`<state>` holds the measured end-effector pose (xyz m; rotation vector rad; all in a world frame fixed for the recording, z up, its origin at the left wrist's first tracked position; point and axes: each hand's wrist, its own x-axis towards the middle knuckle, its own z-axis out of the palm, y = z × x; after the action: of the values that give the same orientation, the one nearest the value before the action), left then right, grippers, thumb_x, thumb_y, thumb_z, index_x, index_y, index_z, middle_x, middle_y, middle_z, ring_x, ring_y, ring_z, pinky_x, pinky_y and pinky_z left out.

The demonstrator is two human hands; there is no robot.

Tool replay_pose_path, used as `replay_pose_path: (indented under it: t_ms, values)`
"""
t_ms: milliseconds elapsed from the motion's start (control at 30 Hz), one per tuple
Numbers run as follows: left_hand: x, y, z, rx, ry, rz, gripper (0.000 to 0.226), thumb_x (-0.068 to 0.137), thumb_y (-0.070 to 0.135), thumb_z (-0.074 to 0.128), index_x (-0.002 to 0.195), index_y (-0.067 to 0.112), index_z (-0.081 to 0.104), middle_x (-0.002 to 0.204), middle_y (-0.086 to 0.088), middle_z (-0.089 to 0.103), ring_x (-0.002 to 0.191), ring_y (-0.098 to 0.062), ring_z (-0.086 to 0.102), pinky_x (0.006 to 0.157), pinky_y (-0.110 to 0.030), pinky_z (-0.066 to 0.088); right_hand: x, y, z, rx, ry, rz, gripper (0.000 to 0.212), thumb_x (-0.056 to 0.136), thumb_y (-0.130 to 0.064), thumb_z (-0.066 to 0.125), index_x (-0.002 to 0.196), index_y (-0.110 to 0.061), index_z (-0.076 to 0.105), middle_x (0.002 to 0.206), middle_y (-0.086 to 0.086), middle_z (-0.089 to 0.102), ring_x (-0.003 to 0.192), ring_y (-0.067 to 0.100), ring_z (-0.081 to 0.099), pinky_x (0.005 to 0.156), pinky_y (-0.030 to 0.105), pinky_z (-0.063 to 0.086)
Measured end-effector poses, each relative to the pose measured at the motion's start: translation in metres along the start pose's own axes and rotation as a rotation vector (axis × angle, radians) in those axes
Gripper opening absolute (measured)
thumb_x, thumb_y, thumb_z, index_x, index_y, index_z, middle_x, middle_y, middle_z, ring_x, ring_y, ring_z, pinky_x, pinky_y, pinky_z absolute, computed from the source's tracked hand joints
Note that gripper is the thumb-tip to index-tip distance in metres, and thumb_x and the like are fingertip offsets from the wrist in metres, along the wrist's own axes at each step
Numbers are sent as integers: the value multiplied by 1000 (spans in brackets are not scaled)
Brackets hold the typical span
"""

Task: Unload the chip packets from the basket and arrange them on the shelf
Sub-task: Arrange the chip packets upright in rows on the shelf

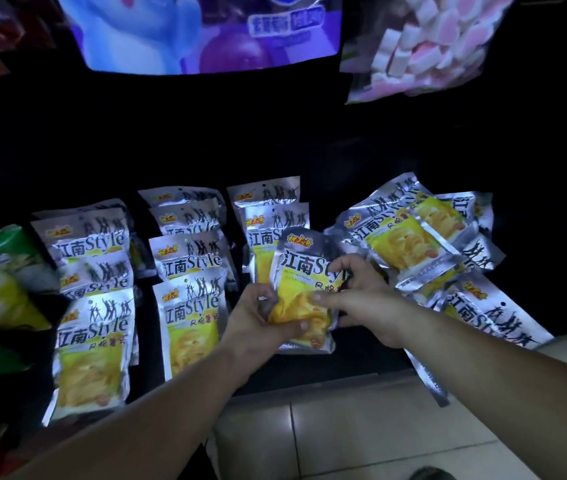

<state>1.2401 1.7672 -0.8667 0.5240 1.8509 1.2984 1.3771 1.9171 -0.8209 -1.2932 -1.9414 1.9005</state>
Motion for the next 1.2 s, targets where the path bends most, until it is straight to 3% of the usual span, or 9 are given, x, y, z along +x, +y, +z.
replay_pose_path:
  t_ms: [133,233,533,700,800,900,967,1067,1200]
  values:
    - [8,8,-15,-47,63,-43,28,83,35,81,87,15,62,74,-6,63,66,-21,59,65,-32,53,11,-3,14,-210,5,-1,59,82,-3,69,104,-53,47,109,19,60,87,33,65,82,54,60]
    - [16,11,-29,-8,60,-23,24,97,20,68,81,8,56,59,-16,61,50,-22,54,62,-34,51,15,-6,13,-231,27,-60,56,89,-4,66,108,-54,48,109,18,61,82,29,62,80,54,59]
    - [18,23,-19,-60,96,13,29,79,13,87,86,25,62,98,-19,71,77,-32,71,68,-50,63,15,-6,23,-222,47,-286,30,98,-16,67,108,-44,62,98,-1,68,96,13,63,83,30,51]
    - [16,27,-20,-9,71,32,35,82,9,84,94,38,68,80,-15,64,67,-23,71,68,-49,64,5,-8,25,-227,-50,-266,51,105,-5,44,132,-47,58,122,-18,59,115,-4,54,82,7,43]
    - [14,28,-17,-48,79,42,40,85,6,81,105,38,66,96,-6,67,72,-12,75,65,-34,64,3,-4,21,-227,10,-309,60,102,3,44,136,-45,57,126,-10,57,112,-9,53,78,4,42]
    - [16,20,-14,36,23,16,40,82,18,85,99,48,65,126,-18,61,94,-31,74,75,-44,65,5,-1,19,-246,50,-375,54,101,-1,53,135,-43,59,110,-12,59,81,-10,55,66,9,44]
    - [17,20,-14,306,41,80,39,80,27,85,102,48,61,143,-12,46,116,-33,63,90,-42,60,5,0,18,-307,37,-395,59,99,2,53,133,-45,59,116,-14,61,94,-5,58,74,14,50]
    - [19,32,-19,555,113,376,42,85,24,76,118,39,56,163,2,23,149,-21,31,115,-41,42,4,-2,12,-493,36,-438,64,92,7,50,120,-50,55,118,-4,69,111,11,64,88,40,59]
    - [25,57,-22,731,31,775,61,87,0,61,140,27,52,166,0,27,153,-14,23,120,-36,31,5,-9,-3,-554,14,-466,48,91,8,50,97,-39,45,98,-1,67,98,20,65,85,49,54]
